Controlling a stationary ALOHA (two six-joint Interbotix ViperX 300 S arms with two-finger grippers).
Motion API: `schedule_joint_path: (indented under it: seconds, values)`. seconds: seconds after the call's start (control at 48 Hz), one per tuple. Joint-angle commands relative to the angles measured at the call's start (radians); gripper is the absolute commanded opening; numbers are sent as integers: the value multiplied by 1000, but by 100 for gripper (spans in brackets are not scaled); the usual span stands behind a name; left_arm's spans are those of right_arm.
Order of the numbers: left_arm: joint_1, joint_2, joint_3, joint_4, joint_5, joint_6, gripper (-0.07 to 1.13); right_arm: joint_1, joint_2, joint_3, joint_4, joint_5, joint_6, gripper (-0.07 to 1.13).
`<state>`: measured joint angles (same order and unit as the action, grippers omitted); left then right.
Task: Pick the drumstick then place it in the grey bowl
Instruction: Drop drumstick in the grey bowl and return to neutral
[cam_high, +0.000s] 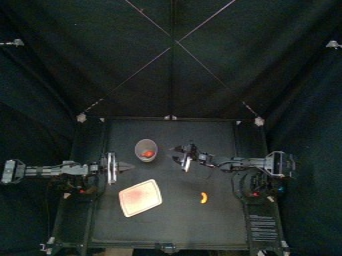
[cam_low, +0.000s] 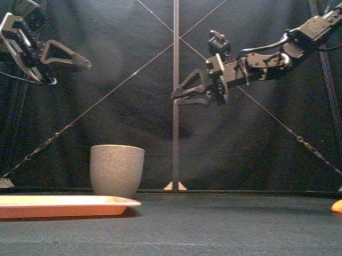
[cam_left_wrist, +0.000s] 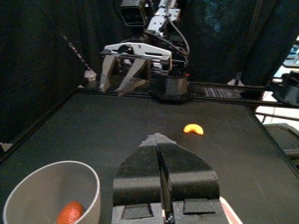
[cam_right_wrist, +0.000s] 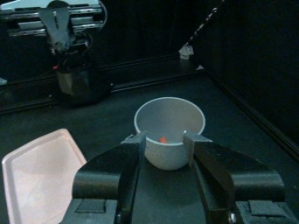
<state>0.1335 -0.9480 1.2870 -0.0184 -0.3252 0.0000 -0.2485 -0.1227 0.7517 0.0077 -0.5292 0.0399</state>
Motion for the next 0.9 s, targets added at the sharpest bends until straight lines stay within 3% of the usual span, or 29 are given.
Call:
schedule_joint_path:
  seconds: [0.021, 0.896]
  values:
    - [20, 5, -11, -2, -11, 3, -1, 20, -58, 48, 5, -72, 0, 79]
    - [31, 5, 0, -2, -26, 3, -1, 54, -71, 98, -2, -94, -2, 79]
